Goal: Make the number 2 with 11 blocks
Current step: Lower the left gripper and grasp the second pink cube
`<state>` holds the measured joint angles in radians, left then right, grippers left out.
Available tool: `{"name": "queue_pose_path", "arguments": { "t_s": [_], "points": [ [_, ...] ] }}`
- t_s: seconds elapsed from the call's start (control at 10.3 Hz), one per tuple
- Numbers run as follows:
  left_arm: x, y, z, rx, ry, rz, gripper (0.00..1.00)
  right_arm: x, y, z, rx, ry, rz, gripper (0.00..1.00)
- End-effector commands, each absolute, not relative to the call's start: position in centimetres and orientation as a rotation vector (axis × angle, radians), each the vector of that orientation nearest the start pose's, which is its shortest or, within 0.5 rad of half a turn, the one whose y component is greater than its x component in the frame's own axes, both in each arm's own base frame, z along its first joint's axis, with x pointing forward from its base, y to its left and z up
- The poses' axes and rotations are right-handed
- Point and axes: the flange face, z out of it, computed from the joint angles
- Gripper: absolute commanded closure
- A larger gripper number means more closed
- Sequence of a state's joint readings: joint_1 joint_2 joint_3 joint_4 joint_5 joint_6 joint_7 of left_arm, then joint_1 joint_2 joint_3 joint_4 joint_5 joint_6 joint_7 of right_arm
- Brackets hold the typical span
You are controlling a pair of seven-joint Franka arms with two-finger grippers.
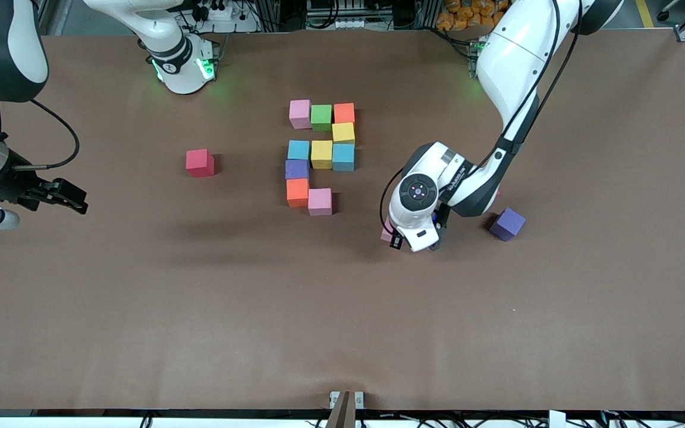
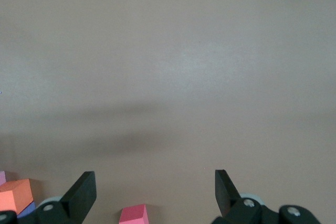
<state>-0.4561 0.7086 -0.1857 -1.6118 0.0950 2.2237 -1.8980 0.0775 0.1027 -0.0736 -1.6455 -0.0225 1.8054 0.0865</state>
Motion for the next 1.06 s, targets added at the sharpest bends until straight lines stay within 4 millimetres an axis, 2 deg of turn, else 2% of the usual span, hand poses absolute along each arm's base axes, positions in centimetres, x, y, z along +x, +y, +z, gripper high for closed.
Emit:
{"name": "queue_pose_path", "arguments": {
  "t_s": [0.0,0.19,0.39,0.58,0.68,0.97],
  "points": [
    [55.4,-39.4,21.2,-2.469,-1.83,0.112,1.0,60.2,0.0,55.5,-3.177,0.137,-0.094,0.0],
    [54.6,-39.9,22.0,-2.427,-1.834,0.119,1.0,59.9,-0.3,55.8,-3.173,0.143,-0.088,0.0],
    [53.4,-41.7,23.5,-2.398,-1.882,0.131,1.0,59.6,-0.9,56.4,-3.167,0.155,-0.083,0.0],
    [51.4,-43.9,25.8,-2.362,-1.93,0.155,1.0,59.3,-1.0,56.5,-3.167,0.156,-0.063,0.0],
    [50.4,-45.0,26.3,-2.344,-1.948,0.169,1.0,59.2,-1.1,56.6,-3.167,0.156,-0.056,0.0],
    [48.8,-47.7,26.1,-2.301,-2.03,0.191,1.0,59.1,-1.2,56.7,-3.166,0.152,-0.046,0.0]
  ]
}}
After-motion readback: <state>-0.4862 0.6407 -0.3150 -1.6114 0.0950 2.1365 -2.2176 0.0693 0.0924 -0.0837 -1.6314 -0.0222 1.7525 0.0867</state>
